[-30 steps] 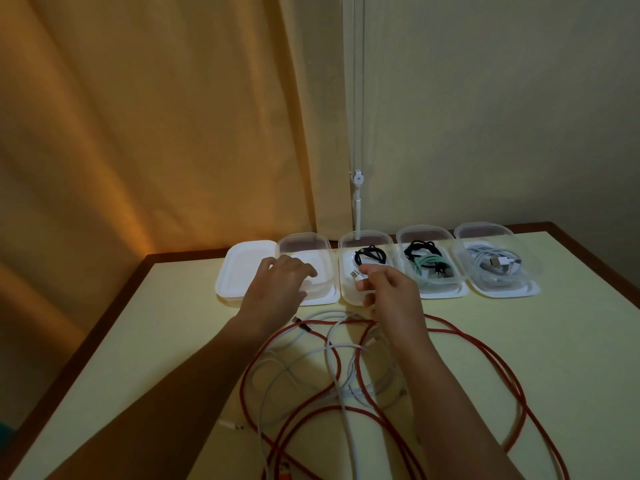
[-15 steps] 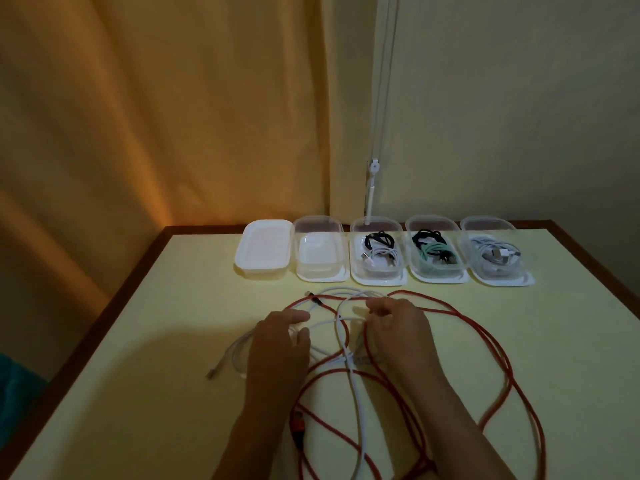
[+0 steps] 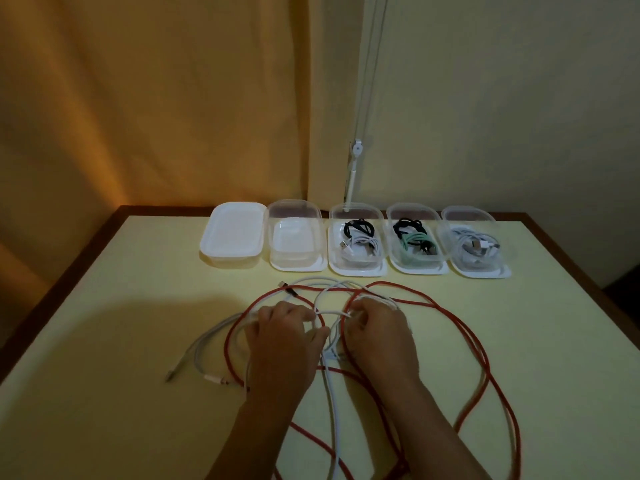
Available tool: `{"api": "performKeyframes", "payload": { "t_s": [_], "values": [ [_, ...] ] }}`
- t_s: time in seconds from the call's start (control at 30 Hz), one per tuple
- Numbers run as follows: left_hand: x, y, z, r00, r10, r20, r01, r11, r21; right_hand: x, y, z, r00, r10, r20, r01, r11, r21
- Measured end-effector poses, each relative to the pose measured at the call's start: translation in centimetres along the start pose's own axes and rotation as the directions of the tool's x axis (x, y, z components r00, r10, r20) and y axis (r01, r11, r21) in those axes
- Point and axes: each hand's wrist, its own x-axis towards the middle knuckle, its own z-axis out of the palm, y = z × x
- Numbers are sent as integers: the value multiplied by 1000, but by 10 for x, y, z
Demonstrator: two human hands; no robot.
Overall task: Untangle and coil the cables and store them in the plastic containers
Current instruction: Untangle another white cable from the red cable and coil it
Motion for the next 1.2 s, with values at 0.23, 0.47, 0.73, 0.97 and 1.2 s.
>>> {"api": "performKeyframes", "payload": {
  "t_s": [0.23, 0.47, 0.73, 0.97, 1.2],
  "values": [
    [5, 0, 2, 999, 36, -33, -40, 989, -145, 5, -8, -7, 997, -68, -41, 75, 973, 216],
    [12, -7, -8, 973, 103, -209, -157, 952, -262, -1, -18, -26, 992, 30, -126, 59, 765, 642],
    [19, -2, -14, 971, 102, -215, -160, 949, -271, 1, -30, -33, 982, 29, 187, -186, 344, 920],
    [18, -13, -16, 983, 44, -179, -103, 936, -336, 6, -30, -34, 966, 63, 250, -249, -20, 968],
    [24, -6, -34, 1000, 0, -16, -9, 791, -612, 7, -24, -33, 983, 130, 131, -173, 412, 894]
  ]
}}
